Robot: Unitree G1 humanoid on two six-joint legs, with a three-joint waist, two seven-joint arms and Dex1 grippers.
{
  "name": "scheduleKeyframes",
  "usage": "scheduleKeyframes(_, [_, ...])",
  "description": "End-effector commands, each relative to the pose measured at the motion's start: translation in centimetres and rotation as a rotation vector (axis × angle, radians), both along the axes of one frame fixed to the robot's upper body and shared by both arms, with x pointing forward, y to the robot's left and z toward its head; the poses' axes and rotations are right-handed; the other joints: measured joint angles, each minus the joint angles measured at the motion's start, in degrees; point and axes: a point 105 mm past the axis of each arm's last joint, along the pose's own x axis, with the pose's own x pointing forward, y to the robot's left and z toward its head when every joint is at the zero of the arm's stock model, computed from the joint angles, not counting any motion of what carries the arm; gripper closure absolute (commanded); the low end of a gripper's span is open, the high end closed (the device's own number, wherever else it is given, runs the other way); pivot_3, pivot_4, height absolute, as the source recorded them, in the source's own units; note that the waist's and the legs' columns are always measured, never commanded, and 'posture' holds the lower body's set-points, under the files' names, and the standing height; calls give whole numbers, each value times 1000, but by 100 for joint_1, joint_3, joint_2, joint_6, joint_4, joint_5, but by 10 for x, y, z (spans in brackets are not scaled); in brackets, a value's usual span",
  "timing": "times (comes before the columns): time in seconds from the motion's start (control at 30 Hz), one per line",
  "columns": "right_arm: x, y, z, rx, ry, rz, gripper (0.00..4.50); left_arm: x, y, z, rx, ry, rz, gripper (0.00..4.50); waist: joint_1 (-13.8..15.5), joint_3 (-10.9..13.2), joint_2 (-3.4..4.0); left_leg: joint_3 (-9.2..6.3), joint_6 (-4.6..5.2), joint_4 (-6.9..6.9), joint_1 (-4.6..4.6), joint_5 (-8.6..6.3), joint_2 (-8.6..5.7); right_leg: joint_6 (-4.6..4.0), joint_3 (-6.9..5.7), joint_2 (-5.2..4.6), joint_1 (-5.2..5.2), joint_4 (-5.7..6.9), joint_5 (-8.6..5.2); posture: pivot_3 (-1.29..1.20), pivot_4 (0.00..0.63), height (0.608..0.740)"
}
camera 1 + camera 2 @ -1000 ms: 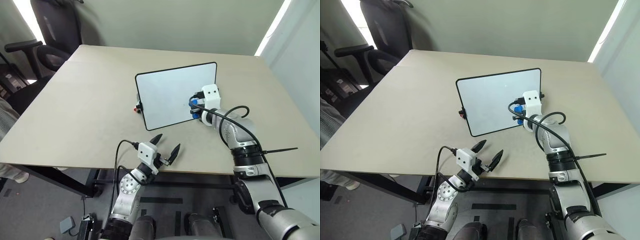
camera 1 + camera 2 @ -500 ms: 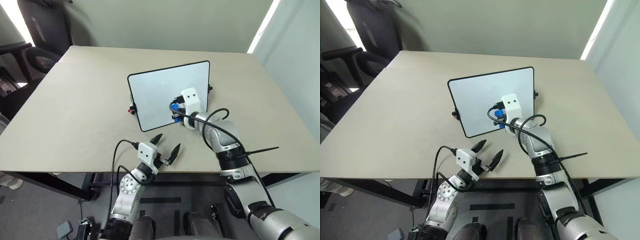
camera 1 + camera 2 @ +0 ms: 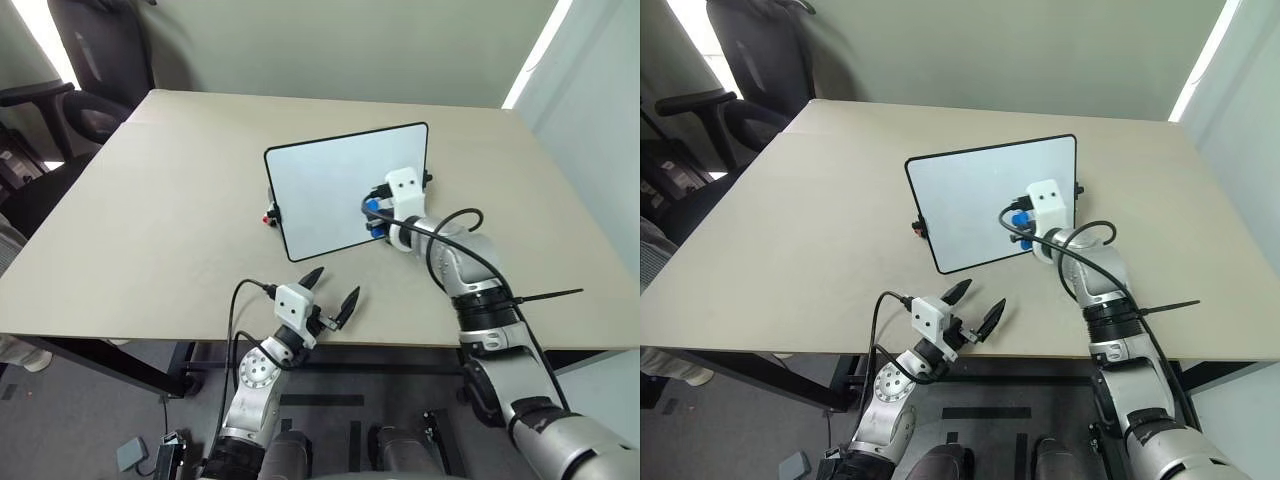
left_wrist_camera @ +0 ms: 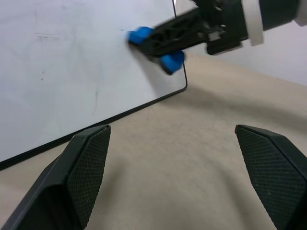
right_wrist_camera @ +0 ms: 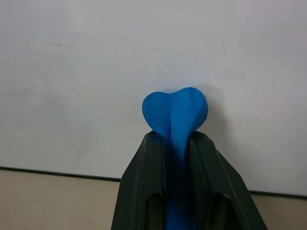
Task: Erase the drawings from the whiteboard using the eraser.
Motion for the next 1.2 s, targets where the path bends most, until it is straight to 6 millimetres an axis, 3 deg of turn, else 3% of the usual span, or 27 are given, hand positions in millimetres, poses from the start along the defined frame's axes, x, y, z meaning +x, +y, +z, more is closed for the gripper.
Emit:
scheduleKeyframes(0.03, [5, -3, 18, 11, -64, -17, 4151, -1, -3, 14, -18, -56, -3, 0, -1, 0, -1, 0, 0, 0, 0, 0, 0, 4, 0, 1, 4, 2, 2, 0, 150, 740])
scheduleKeyframes(0.23, [-2, 25, 23, 32, -76, 61, 4151, 0, -3, 13, -17, -55, -7, 0, -10, -1, 0, -2, 20, -2, 3, 11, 11, 46, -1, 22, -1, -13, 27, 0, 150, 740])
scheduleKeyframes(0.5, [-16, 63, 21, 37, -68, 174, 4151, 0, -4, 12, -16, -51, -9, 0, -10, -3, 2, -19, 45, 8, 6, -2, 24, 18, 2, 57, -22, -41, 46, 0, 150, 740])
scheduleKeyframes(0.97, [6, 12, 14, 20, -44, 13, 4151, 2, -3, 11, -14, -49, -7, 0, 11, 0, 10, -28, 44, 78, 1, -45, 20, -25, 5, 73, -28, -48, 76, 0, 150, 740])
scheduleKeyframes(1.1, [6, 14, 15, 23, -49, 18, 4151, 3, -3, 11, -13, -49, -8, 0, 7, -2, 12, -29, 51, 79, 2, -47, 20, -16, 7, 78, -30, -47, 82, 0, 150, 740])
scheduleKeyframes(1.2, [3, 29, 16, 29, -53, 56, 4151, 3, -3, 11, -12, -49, -7, 0, 7, -3, 13, -29, 63, 77, 3, -47, 21, 26, 4, 82, -30, -51, 106, 0, 150, 740])
